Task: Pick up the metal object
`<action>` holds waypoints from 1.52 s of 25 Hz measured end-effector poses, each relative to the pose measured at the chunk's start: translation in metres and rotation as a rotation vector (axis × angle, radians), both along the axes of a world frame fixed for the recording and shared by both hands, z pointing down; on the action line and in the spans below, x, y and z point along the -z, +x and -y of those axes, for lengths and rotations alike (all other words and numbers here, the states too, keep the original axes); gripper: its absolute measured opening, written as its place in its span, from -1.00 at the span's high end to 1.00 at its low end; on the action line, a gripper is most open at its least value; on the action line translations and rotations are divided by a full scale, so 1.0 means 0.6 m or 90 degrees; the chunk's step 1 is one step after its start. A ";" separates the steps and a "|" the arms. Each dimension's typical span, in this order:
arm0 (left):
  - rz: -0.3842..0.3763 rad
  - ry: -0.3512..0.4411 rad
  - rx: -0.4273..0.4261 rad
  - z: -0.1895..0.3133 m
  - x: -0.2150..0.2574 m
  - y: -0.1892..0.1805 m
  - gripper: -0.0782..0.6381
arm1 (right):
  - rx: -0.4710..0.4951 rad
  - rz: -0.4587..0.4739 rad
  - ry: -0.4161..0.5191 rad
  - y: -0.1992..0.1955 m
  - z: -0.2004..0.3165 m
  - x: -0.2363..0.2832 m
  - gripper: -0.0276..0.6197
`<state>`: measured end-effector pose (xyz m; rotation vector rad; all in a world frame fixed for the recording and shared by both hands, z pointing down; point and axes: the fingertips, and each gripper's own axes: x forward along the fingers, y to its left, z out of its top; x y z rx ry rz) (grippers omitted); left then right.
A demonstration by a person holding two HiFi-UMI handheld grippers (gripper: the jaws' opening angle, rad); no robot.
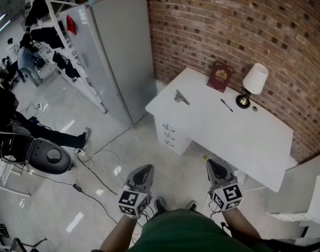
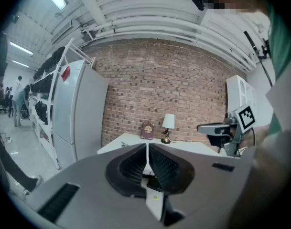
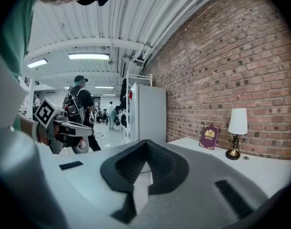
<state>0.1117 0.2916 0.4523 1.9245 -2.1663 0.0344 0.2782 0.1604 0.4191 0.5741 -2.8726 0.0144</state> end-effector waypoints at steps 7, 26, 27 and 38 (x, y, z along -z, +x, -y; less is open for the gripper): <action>0.018 0.017 0.025 -0.016 0.024 -0.096 0.74 | 0.017 0.009 0.015 -0.093 -0.012 0.001 0.91; -0.030 -0.004 0.004 -0.047 -0.041 -0.231 0.74 | -0.026 -0.003 -0.002 -0.217 -0.040 -0.021 0.91; -0.033 -0.005 0.008 -0.045 -0.042 -0.235 0.74 | -0.021 -0.008 -0.003 -0.223 -0.037 -0.019 0.91; -0.017 -0.036 0.106 -0.059 -0.063 -0.328 0.74 | 0.058 0.006 -0.031 -0.350 0.012 -0.054 0.91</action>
